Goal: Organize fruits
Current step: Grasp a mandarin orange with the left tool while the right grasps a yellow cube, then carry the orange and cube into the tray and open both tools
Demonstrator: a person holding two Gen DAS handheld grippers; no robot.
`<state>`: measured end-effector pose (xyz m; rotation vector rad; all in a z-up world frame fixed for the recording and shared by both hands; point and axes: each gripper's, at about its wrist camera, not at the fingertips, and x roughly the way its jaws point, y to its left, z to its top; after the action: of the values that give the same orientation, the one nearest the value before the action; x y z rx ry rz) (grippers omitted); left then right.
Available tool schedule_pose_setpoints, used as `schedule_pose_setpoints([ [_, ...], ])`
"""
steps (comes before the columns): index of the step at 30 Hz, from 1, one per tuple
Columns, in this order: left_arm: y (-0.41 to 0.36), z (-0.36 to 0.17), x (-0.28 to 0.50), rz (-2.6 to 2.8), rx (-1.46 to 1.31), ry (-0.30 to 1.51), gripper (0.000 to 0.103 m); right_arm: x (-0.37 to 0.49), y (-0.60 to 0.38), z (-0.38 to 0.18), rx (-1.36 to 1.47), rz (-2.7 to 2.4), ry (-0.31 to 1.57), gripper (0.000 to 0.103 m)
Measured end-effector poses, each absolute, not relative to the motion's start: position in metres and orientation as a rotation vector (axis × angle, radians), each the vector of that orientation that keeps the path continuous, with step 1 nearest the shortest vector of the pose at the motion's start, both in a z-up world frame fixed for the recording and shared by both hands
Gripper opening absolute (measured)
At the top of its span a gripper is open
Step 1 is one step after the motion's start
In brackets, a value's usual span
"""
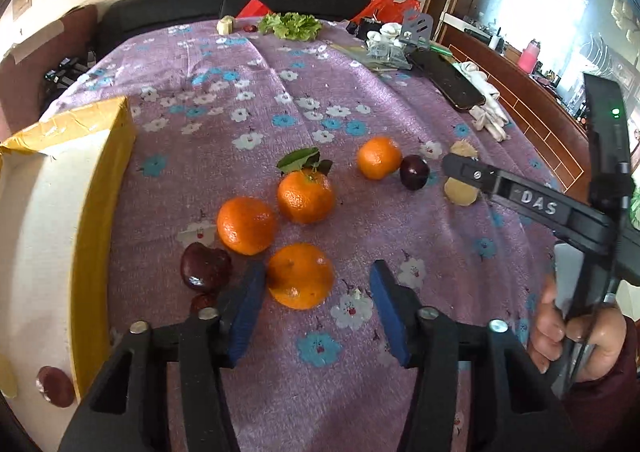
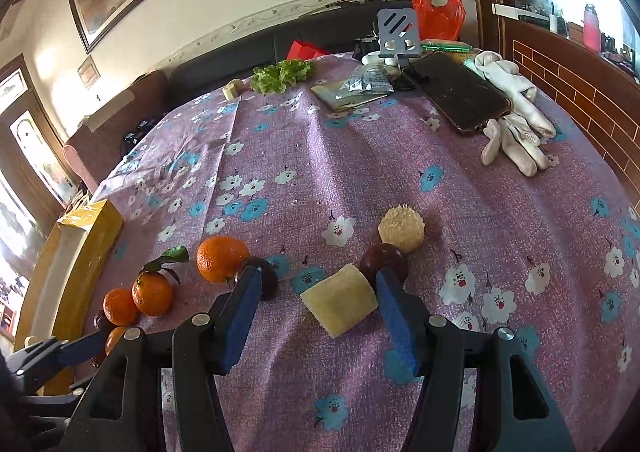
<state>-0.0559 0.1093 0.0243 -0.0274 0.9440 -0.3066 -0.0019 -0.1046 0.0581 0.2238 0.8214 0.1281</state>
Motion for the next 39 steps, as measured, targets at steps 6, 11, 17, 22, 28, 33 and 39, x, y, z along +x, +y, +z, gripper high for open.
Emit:
schedule_pose_setpoints([
  [6,0.111,0.02,-0.058,-0.301,-0.046,0.959,0.035,-0.004,-0.103,0.056,0.215,0.116,0.827,0.065],
  [11,0.112,0.015,-0.05,-0.303,-0.083,0.971,0.047,-0.003,-0.097,0.055,0.172,0.116,0.825,0.072],
  [17,0.107,0.019,-0.056,-0.278,-0.05,0.954,0.034,-0.006,-0.083,0.054,0.003,0.019,0.813,0.042],
  [22,0.118,0.034,-0.068,-0.26,-0.106,0.912,0.034,-0.008,-0.094,0.058,0.083,0.062,0.801,0.042],
  [28,0.142,0.063,-0.091,-0.234,-0.163,0.841,0.034,-0.019,-0.1,0.076,0.224,0.215,0.699,0.042],
  [33,0.191,0.095,-0.114,-0.152,-0.208,0.774,0.034,-0.024,-0.079,0.09,0.218,0.275,0.693,0.043],
  [39,0.272,0.118,-0.126,0.026,-0.225,0.729,0.034,-0.037,0.002,0.124,0.178,0.5,0.73,0.043],
])
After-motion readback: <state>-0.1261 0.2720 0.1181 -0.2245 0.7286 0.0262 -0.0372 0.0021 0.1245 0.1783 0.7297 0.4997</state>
